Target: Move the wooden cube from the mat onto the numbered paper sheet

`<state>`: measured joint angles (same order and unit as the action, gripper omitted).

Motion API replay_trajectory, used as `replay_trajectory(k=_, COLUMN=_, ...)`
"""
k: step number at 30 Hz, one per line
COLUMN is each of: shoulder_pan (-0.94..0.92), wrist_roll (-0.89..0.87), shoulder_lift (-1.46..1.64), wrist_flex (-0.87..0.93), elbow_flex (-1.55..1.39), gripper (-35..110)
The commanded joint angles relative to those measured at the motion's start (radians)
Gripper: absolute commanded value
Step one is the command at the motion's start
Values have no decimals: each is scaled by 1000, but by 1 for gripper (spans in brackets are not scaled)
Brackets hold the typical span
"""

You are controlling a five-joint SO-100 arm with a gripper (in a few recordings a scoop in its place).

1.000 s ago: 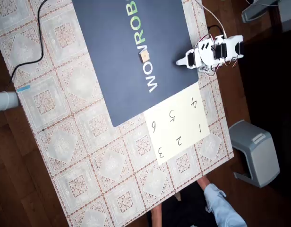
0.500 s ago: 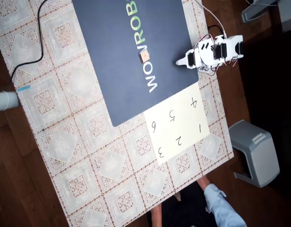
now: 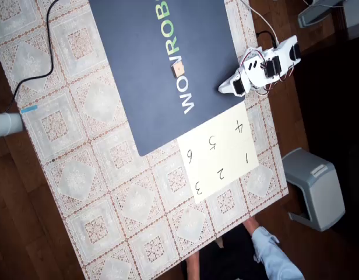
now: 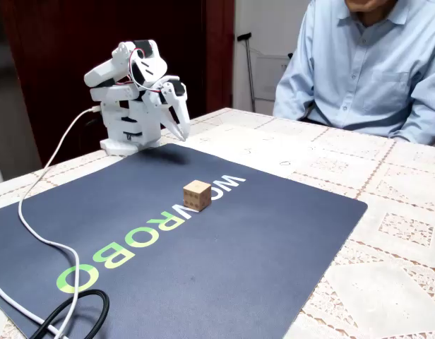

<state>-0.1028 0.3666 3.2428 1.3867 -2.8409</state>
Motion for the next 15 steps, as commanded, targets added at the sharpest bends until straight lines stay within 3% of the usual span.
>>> replay_trajectory(k=1, shoulder_pan=-49, wrist_roll=-32, shoulder_lift=12, wrist_flex=34, elbow_flex=-43, gripper=11)
replay_trajectory(k=3, shoulder_pan=-84, wrist_roll=-71, shoulder_lift=12, wrist_flex=31, elbow_flex=-41, gripper=21)
replay_trajectory(k=5, shoulder_pan=-137, wrist_roll=-120, shoulder_lift=12, wrist_flex=29, elbow_flex=-41, gripper=16)
replay_trajectory(k=7, shoulder_pan=-178, wrist_roll=-156, shoulder_lift=14, wrist_flex=29, elbow_flex=-40, gripper=21)
replay_trajectory(k=10, shoulder_pan=-175, wrist_roll=86, shoulder_lift=14, wrist_flex=38, elbow_flex=-37, gripper=10)
replay_trajectory(k=15, shoulder_pan=-278, wrist_roll=-66, shoulder_lift=-167, wrist_flex=-26, elbow_flex=155, gripper=19)
